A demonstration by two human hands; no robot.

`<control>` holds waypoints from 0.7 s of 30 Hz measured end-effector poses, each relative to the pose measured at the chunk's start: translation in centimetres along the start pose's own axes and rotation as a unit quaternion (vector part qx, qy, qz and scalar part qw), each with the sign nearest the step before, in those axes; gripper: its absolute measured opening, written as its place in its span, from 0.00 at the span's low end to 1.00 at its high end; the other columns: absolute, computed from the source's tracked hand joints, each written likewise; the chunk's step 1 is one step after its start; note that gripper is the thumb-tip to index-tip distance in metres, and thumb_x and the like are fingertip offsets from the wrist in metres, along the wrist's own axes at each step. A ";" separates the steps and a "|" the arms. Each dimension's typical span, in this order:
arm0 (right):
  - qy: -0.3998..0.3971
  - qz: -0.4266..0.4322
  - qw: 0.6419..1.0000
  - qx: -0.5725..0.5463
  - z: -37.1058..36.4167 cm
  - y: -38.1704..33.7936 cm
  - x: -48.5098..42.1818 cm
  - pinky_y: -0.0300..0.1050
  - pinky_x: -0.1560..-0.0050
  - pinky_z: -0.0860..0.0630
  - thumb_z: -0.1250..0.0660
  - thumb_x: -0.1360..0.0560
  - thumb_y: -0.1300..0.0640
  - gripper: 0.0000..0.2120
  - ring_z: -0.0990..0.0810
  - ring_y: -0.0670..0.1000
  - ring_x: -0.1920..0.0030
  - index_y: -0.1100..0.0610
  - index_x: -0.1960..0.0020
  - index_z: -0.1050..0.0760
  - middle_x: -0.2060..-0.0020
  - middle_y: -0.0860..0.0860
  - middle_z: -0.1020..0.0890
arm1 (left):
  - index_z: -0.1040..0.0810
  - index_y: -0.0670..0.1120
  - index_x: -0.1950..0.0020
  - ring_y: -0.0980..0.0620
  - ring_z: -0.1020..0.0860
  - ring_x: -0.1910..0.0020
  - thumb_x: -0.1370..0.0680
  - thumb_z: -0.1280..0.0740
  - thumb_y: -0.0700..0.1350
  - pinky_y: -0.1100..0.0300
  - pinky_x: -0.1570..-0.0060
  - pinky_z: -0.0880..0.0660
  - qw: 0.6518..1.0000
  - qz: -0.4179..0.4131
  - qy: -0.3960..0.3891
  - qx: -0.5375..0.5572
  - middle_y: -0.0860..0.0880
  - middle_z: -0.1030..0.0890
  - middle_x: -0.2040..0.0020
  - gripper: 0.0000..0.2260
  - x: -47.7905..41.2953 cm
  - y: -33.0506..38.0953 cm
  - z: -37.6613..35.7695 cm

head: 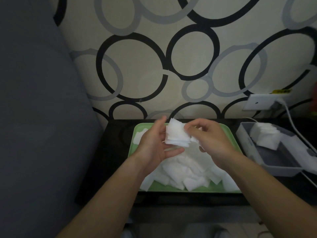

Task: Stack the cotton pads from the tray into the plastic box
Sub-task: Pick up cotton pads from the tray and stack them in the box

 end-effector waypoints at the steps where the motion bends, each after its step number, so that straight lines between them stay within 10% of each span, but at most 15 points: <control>1: -0.008 0.008 1.000 0.003 -0.2 0.0 0.0 0.39 0.68 0.34 0.28 0.25 0.55 0.04 0.30 0.44 0.71 0.50 0.59 0.17 0.69 0.45 0.26 | 0.19 0.41 0.40 0.43 0.15 0.47 0.19 0.35 0.50 0.50 0.52 0.18 1.000 -0.014 0.004 -0.023 0.40 0.15 0.44 0.15 -0.1 0.0 0.1; 5: 0.011 -0.045 0.999 0.015 0.6 0.2 -0.1 0.42 0.66 0.32 0.34 0.22 0.49 0.07 0.28 0.48 0.64 0.50 0.52 0.19 0.63 0.46 0.24 | 0.20 0.40 0.40 0.44 0.16 0.47 0.20 0.33 0.38 0.55 0.55 0.18 0.996 -0.028 0.062 -0.064 0.39 0.17 0.43 0.10 -0.5 -0.5 1.3; 12: -0.037 -0.071 0.983 -0.167 1.3 0.0 -0.1 0.52 0.50 0.25 0.37 0.25 0.67 0.13 0.20 0.57 0.49 0.57 0.46 0.19 0.49 0.59 0.18 | 0.18 0.42 0.41 0.50 0.16 0.51 0.20 0.33 0.39 0.61 0.58 0.19 0.990 -0.050 0.092 -0.090 0.44 0.15 0.48 0.08 -0.5 0.1 1.6; 21: -0.045 -0.043 0.989 -0.131 1.6 0.2 -0.2 0.44 0.54 0.18 0.27 0.29 0.67 0.15 0.14 0.51 0.55 0.57 0.44 0.20 0.56 0.55 0.13 | 0.16 0.49 0.47 0.52 0.16 0.49 0.24 0.28 0.41 0.61 0.53 0.20 0.993 -0.075 0.021 -0.087 0.47 0.14 0.47 0.07 0.0 0.0 -1.9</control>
Point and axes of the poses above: each hand's wrist, its own x-axis away from the middle knuckle, its own z-axis out of the back of the hand, y = z × x, the point moved 7 cm from there along -x, towards the middle knuckle
